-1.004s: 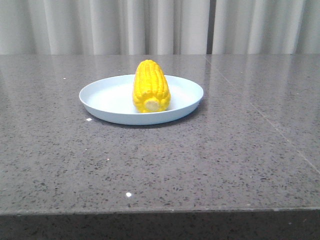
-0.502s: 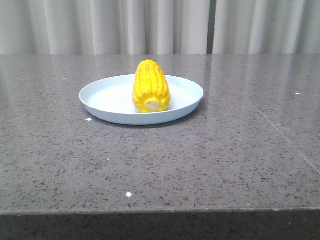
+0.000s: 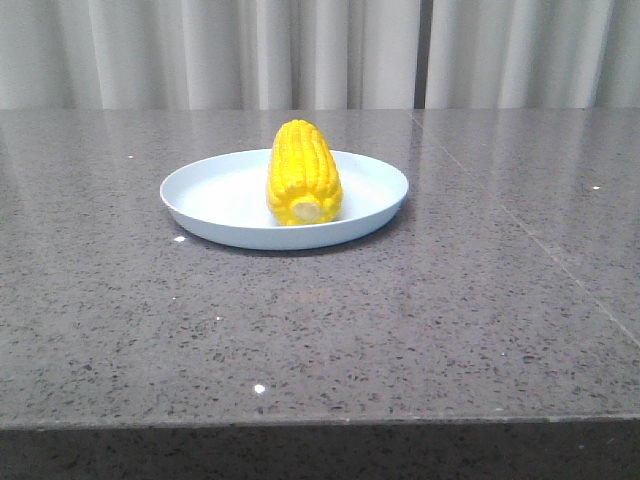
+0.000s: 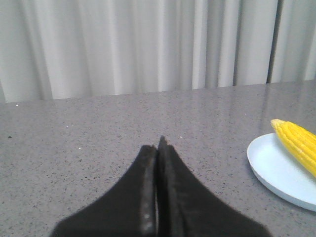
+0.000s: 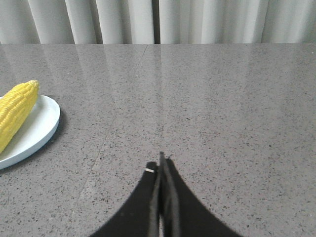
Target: Place corn on plate with both arms
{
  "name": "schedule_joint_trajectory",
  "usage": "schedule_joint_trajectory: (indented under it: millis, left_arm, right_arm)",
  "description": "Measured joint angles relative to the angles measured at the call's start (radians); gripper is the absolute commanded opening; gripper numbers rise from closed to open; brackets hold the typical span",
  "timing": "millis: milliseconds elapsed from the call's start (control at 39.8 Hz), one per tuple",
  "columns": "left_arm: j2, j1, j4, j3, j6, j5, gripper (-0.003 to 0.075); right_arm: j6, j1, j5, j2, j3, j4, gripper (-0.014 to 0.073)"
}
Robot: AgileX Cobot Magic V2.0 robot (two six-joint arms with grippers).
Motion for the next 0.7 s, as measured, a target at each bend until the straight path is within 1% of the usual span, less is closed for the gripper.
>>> schedule_joint_trajectory:
  millis: [151, 226, 402, 603, 703]
  left_arm:
    - [-0.109, 0.044, 0.007, 0.092, 0.000, -0.023, -0.0020]
    - [-0.152, 0.067, 0.019, 0.142, -0.028, -0.027, -0.0020]
    - [-0.154, 0.105, 0.060, 0.245, -0.101, -0.037, -0.0020]
    - [-0.154, 0.112, 0.068, 0.367, -0.107, -0.151, -0.0020]
    - [-0.154, 0.112, 0.068, 0.379, -0.108, -0.180, -0.0020]
  right_arm:
    - [0.000, 0.000, 0.000, 0.000, 0.000, 0.000, -0.0069]
    - [0.000, 0.000, 0.000, 0.000, 0.002, 0.000, -0.0069]
    - [0.000, 0.000, 0.000, 0.000, 0.002, -0.002, -0.0069]
    - [0.000, 0.000, 0.000, 0.000, 0.004, -0.002, -0.0069]
    - [0.000, 0.000, 0.000, 0.000, 0.004, -0.002, -0.0069]
